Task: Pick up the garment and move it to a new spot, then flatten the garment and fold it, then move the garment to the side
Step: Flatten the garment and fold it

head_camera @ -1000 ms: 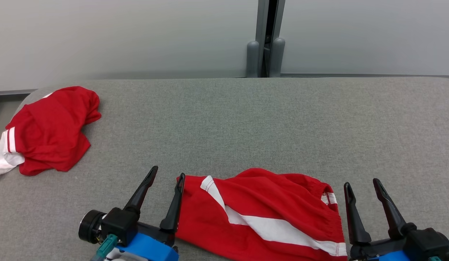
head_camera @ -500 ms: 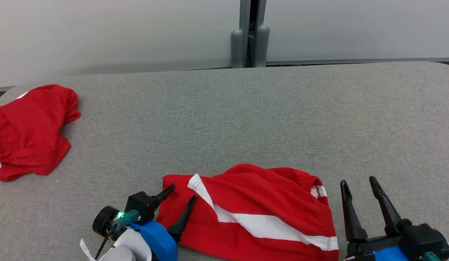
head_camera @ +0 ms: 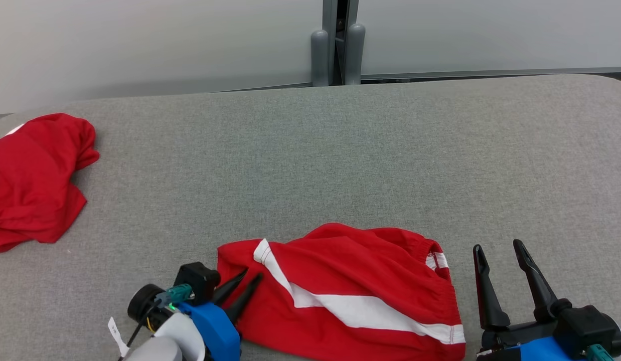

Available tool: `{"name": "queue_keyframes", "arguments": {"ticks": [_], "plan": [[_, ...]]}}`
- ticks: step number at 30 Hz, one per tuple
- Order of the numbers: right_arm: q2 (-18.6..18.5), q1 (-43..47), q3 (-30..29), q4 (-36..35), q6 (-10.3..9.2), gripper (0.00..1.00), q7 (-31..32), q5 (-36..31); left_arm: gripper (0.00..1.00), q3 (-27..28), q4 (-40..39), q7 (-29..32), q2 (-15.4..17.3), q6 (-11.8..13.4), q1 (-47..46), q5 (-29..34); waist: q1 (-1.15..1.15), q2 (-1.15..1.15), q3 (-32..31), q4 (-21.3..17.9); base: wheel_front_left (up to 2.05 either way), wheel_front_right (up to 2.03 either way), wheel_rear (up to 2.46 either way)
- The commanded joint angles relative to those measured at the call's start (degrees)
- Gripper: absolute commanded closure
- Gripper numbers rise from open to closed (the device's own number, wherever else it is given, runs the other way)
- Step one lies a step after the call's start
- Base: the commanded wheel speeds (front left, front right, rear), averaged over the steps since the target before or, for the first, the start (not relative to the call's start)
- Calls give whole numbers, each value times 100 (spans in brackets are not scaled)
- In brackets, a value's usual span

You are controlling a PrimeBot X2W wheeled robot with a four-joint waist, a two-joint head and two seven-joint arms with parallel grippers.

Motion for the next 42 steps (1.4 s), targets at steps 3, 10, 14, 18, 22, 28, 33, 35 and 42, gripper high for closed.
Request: {"name": "queue_keyframes", "arguments": {"ticks": [3,10,14,18,22,28,33,35,42], "plan": [[26,-58,-14,-30,-2,0,-28,-40,100,71,48,-327,57,57,-276,144,-1,0,1,-17,0,0,0],[40,-83,-42,-40,-2,0,-28,-52,100,239,170,-839,-167,172,-802,237,-1,0,23,-35,0,0,0],[49,-59,-121,-60,-2,0,-28,-59,100,391,71,-1149,-234,347,-984,364,-1,0,20,5,0,0,0],[71,39,-136,-53,-2,0,-28,-70,100,511,-168,-1270,-237,460,-752,439,-1,0,-50,112,0,0,0],[87,110,-111,-31,-2,0,-28,-55,100,521,-503,-1310,-176,539,-201,489,-1,0,-149,230,0,0,0],[97,210,-126,-46,-2,0,-28,-28,100,496,-1192,-1308,-12,679,1033,633,-1,0,-213,440,0,0,0],[68,239,-144,-60,-2,0,-28,-21,100,556,-1550,-1311,65,728,1722,705,-1,0,-201,567,0,0,0],[37,239,-119,-38,-2,0,-28,-15,100,548,-1616,-1310,107,686,1982,744,-1,0,-200,605,0,0,0],[-12,267,-84,9,-2,0,-28,17,0,1016,-1846,-1311,89,868,2341,860,-1,0,-290,668,0,0,0]]}}
